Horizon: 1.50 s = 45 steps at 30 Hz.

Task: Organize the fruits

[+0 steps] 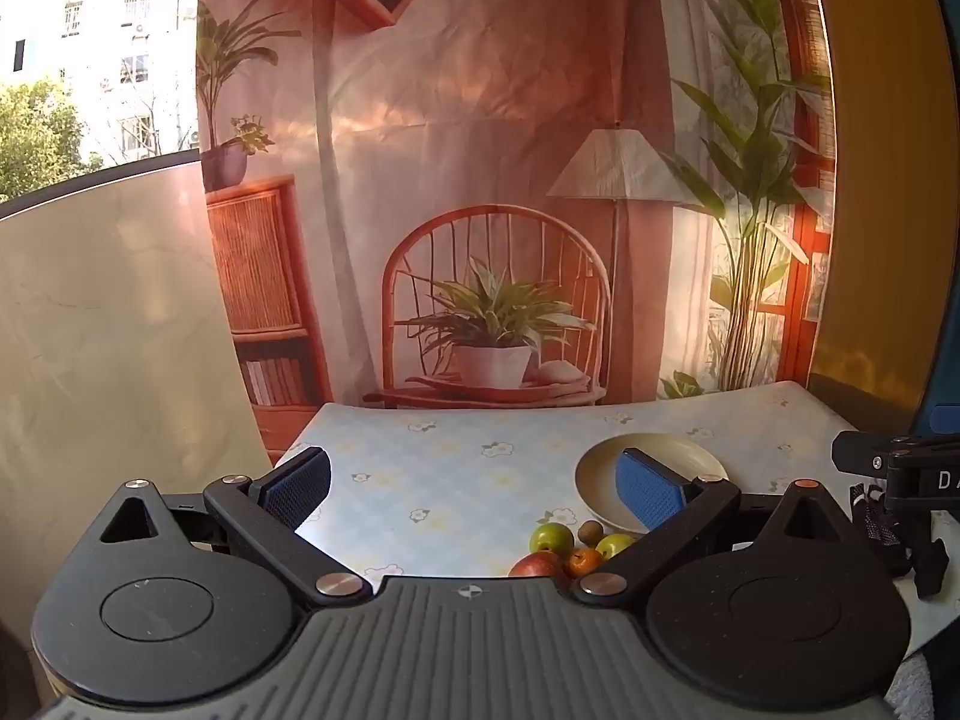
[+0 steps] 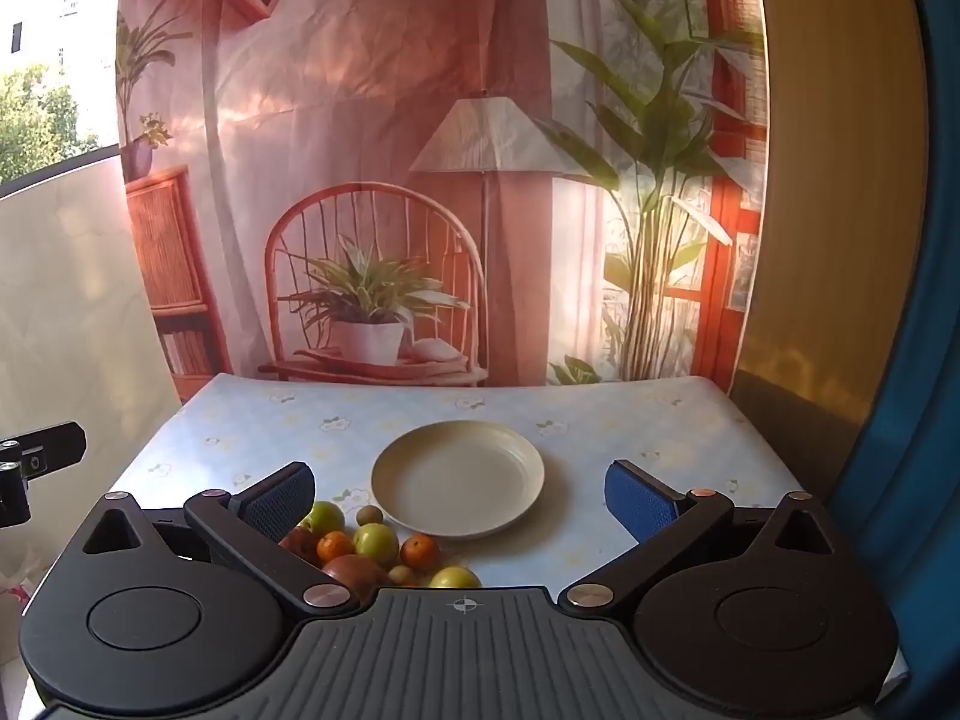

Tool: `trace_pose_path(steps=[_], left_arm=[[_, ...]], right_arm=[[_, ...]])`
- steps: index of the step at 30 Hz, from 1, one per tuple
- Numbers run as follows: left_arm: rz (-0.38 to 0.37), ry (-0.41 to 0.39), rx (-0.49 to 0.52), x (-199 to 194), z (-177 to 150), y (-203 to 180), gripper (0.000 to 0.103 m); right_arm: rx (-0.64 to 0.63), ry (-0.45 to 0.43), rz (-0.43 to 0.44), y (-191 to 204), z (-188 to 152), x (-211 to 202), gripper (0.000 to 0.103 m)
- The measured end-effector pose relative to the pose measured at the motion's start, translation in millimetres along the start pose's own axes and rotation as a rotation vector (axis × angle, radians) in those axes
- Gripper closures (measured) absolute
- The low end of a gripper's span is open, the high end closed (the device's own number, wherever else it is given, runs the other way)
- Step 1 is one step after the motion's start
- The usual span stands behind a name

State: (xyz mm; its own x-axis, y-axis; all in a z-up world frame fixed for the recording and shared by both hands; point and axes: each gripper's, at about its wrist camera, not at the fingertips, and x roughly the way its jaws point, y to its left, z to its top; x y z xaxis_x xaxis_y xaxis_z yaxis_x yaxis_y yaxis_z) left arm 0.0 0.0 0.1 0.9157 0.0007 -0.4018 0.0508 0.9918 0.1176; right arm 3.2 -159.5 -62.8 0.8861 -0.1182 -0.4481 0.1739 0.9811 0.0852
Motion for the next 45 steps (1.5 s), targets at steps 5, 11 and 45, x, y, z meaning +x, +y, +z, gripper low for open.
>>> trace_pose_path(steps=[5,11,45], left_arm=[[-0.004,0.006,-0.005,1.0,0.7,0.6,0.001],[0.002,-0.010,-0.007,-4.4,6.9,1.5,0.001],[0.023,-0.090,0.004,-16.6,-8.4,3.7,0.001]], right_arm=[[0.003,-0.002,0.003,1.1,0.7,-1.7,0.000],[-0.002,-0.005,0.001,0.6,-0.8,-1.6,0.000],[-0.001,-0.033,-0.002,-2.7,2.2,-9.9,0.000]])
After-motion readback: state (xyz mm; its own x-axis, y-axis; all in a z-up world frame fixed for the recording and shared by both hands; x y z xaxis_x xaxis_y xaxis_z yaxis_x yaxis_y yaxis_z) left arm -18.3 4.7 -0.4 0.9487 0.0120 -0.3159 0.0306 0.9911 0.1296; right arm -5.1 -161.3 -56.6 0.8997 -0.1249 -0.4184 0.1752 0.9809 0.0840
